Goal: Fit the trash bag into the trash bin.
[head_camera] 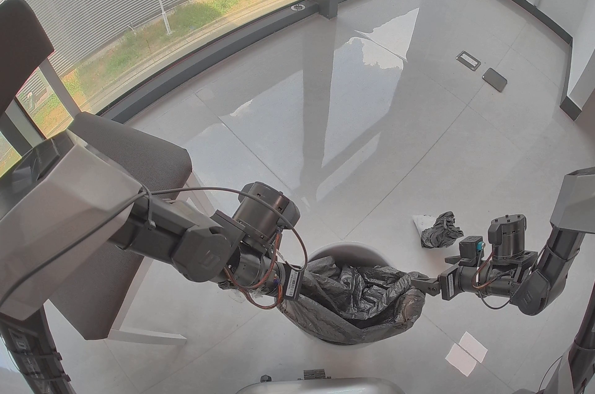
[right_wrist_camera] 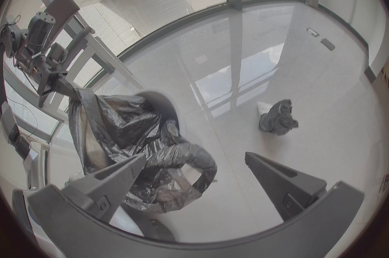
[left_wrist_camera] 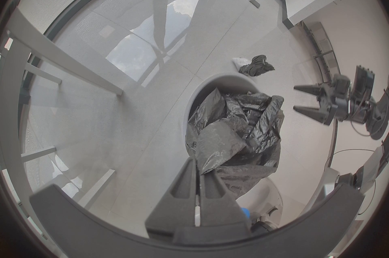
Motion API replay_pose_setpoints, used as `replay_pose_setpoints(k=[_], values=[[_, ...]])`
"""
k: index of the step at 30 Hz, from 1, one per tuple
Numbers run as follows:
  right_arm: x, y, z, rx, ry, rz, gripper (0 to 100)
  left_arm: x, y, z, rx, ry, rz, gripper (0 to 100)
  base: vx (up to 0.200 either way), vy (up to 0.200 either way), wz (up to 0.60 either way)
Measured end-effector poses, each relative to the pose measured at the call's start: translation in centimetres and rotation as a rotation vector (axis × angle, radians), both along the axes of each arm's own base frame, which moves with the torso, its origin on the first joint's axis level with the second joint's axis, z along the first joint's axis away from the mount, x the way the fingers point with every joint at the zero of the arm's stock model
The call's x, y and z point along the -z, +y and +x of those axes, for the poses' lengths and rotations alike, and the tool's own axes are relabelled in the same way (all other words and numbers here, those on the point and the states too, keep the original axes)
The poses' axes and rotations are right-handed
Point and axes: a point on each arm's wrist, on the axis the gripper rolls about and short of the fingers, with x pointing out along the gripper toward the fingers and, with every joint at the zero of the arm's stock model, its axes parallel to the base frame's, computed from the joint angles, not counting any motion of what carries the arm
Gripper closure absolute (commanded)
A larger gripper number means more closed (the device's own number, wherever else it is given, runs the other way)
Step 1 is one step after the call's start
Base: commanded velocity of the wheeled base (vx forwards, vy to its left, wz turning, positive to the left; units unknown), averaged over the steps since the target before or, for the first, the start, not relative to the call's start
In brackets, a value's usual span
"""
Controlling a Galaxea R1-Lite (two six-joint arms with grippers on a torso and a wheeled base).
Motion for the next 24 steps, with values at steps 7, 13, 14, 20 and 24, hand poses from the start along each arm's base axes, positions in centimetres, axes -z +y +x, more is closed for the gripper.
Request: replay_pose_setpoints(k=[7,13,14,20,24], values=[[-0.5,1.9,-0.3,-0.076,-0.025,-0.002,0,-0.1,0.5,0.3,-0.017,-0.021,-0.014,0,0.000,0.000,0.00],[-0.7,2.8,-0.3,-0.106,-0.037,0.000,0,-0.2,0.7,0.3,-0.021,-0.033,-0.023,0,0.000,0.000,0.00],[-0.7,2.9,-0.3,-0.109,-0.039,0.000,0,-0.2,0.8,0.2,-0.022,-0.032,-0.023,0,0.000,0.000,0.00],[-0.9,3.6,-0.5,-0.159,-0.066,-0.027,0,-0.5,1.1,0.1,-0.028,-0.037,-0.025,0,0.000,0.000,0.00],[-0.8,3.8,-0.4,-0.230,-0.118,-0.105,0,-1.0,1.3,0.1,-0.032,-0.049,-0.033,0,0.000,0.000,0.00]])
